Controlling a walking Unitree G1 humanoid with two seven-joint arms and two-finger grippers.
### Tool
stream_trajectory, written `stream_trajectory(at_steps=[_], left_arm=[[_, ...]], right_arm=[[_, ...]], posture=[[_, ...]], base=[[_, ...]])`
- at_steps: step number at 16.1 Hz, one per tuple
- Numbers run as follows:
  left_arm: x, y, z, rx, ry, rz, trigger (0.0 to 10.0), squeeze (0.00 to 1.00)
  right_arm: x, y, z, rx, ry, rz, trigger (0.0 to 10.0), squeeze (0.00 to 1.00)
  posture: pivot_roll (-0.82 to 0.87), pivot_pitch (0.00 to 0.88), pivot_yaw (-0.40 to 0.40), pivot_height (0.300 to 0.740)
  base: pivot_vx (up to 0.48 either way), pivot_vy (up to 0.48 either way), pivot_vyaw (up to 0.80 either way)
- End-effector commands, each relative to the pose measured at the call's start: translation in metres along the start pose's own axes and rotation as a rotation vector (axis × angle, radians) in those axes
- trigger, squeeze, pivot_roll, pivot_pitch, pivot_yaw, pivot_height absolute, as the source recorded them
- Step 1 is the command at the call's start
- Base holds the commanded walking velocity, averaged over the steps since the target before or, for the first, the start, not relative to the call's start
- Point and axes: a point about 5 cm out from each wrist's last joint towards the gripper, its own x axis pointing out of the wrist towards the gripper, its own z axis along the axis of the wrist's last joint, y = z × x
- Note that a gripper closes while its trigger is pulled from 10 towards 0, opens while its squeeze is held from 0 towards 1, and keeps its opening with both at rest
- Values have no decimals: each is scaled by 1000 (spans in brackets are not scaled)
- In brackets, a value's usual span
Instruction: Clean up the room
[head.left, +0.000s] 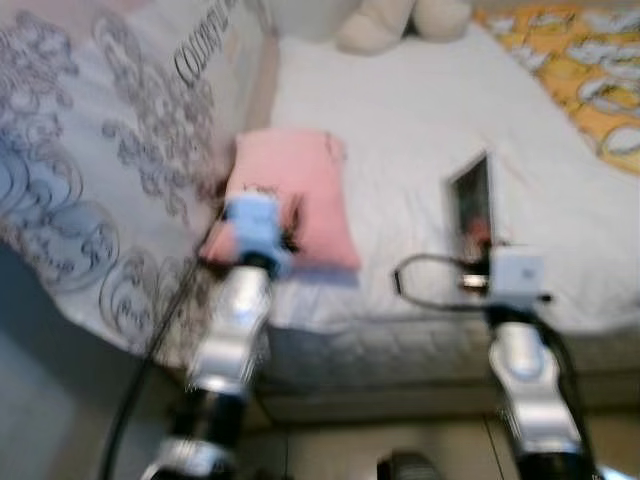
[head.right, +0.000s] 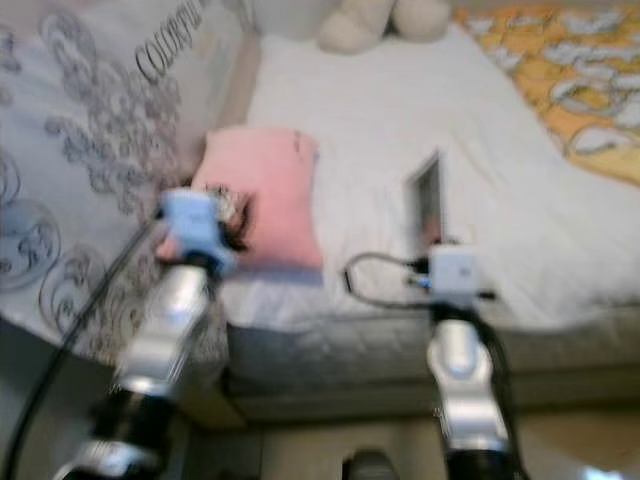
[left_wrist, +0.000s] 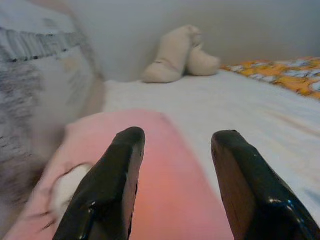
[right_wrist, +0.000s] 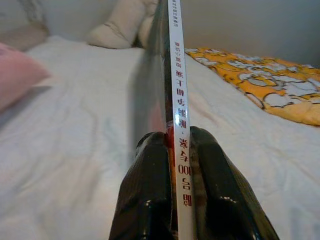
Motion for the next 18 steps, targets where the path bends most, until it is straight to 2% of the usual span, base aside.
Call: stream_trajectory(at_steps=[1,3,9,10,11,12,13,14,15,17,18], left_arm=[[-1,17,3,26,-8,48,10000,0],[-1,15,5,34,-14,39,10000,0],[0,14,6,23,-19,47,10000,0],[0,17,7,16,-25,67,10000,0],[0,17,7,15,-27,58,10000,0],[0,16,8,19,-30,54,10000,0],[0,17,9,20,-30,57,10000,0],[0,18,9,21,-29,58,10000,0],[-2,22,11,32,-28,60,10000,0],[-10,38,14,74,-14,76,10000,0],[-14,43,16,91,-8,78,10000,0]], right_arm=[[5,8,19,25,-81,14,10000,0],[7,6,22,25,-95,3,10000,0],[28,12,51,74,-174,6,10000,0],[41,20,84,226,-266,8,10000,0],[50,31,100,335,-278,84,10000,0],[58,38,105,450,-233,130,10000,0],[64,39,98,550,-153,141,10000,0],[66,41,89,607,-91,149,10000,0],[69,43,67,735,39,155,10000,0],[62,60,18,1025,321,246,10000,0],[55,63,-5,1076,413,261,10000,0]], posture=[[-183,0,87,703],[-183,0,87,703],[-177,0,90,703],[-173,0,93,703],[-171,0,94,703],[-162,0,93,703],[-154,0,96,703],[-147,0,97,703],[-124,0,99,703],[-73,0,119,703],[-51,8,131,703]], base=[[469,0,0],[467,0,0],[470,0,0],[480,0,0],[244,0,0],[0,0,0],[0,0,0],[0,0,0],[0,0,0],[0,0,0],[0,0,0]])
